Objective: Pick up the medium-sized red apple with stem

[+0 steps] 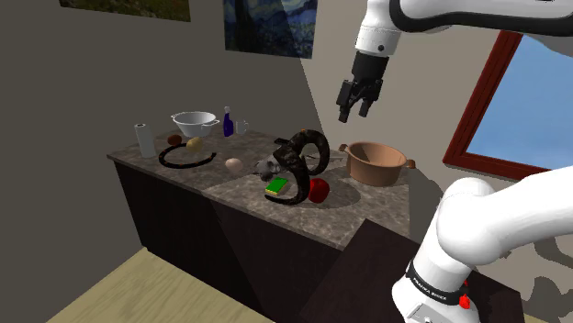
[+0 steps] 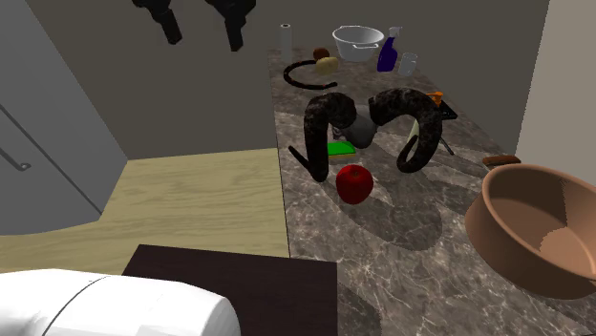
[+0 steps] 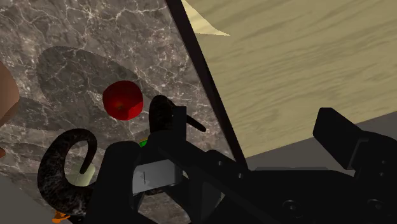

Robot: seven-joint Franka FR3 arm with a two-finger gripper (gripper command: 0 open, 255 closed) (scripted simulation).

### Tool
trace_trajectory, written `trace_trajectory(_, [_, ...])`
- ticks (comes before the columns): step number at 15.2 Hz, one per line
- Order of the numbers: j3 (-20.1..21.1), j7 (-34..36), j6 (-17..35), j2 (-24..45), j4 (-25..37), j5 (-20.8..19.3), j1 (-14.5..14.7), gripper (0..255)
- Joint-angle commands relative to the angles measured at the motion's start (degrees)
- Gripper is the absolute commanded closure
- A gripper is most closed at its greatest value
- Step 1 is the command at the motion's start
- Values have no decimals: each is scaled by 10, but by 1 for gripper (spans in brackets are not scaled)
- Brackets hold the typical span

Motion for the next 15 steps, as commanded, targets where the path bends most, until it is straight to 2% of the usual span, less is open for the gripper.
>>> trace_trajectory(1, [0,0,0,0,0,0,0,0])
trace_trajectory(8, [-77,-109,125,7,-99,-46,-2,0])
trace_trajectory(15, [-164,-220,263,73,-153,-85,-1,0])
